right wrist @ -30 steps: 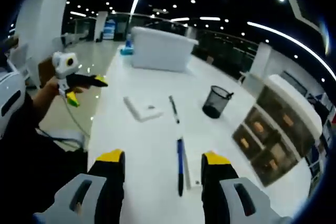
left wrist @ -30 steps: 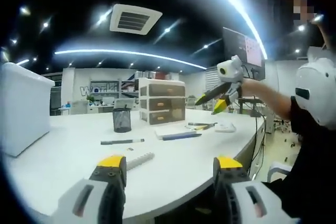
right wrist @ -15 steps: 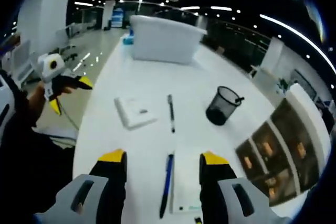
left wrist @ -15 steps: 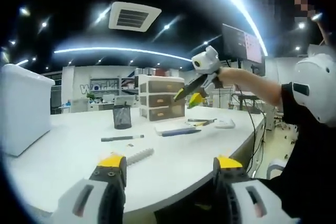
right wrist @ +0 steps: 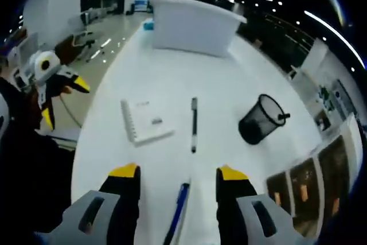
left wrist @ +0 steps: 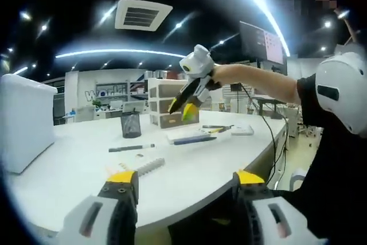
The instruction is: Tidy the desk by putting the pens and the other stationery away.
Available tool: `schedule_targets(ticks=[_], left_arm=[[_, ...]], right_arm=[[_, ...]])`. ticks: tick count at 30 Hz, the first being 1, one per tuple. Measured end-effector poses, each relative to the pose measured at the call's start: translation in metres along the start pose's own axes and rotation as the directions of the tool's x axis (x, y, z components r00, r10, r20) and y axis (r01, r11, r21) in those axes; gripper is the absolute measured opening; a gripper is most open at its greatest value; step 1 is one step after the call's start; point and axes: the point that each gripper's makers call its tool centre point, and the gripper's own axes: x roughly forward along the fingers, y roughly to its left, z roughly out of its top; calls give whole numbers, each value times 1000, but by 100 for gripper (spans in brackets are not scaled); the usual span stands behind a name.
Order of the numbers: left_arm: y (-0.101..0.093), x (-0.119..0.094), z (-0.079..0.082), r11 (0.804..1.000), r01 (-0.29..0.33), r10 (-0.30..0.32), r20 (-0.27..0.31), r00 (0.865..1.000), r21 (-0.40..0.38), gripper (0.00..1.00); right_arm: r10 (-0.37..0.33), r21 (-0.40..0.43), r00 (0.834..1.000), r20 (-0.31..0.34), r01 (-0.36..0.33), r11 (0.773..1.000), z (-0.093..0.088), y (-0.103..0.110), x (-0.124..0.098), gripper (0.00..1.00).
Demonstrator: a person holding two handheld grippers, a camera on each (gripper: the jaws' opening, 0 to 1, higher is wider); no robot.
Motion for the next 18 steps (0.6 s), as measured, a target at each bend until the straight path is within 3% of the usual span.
schedule_targets(ticks=[18], left_arm=[[-12,3,3,999,29,-29,-18,999,16,66]], right_arm=[[78,-37,984,-157,-85,996,10,-15,51,46]])
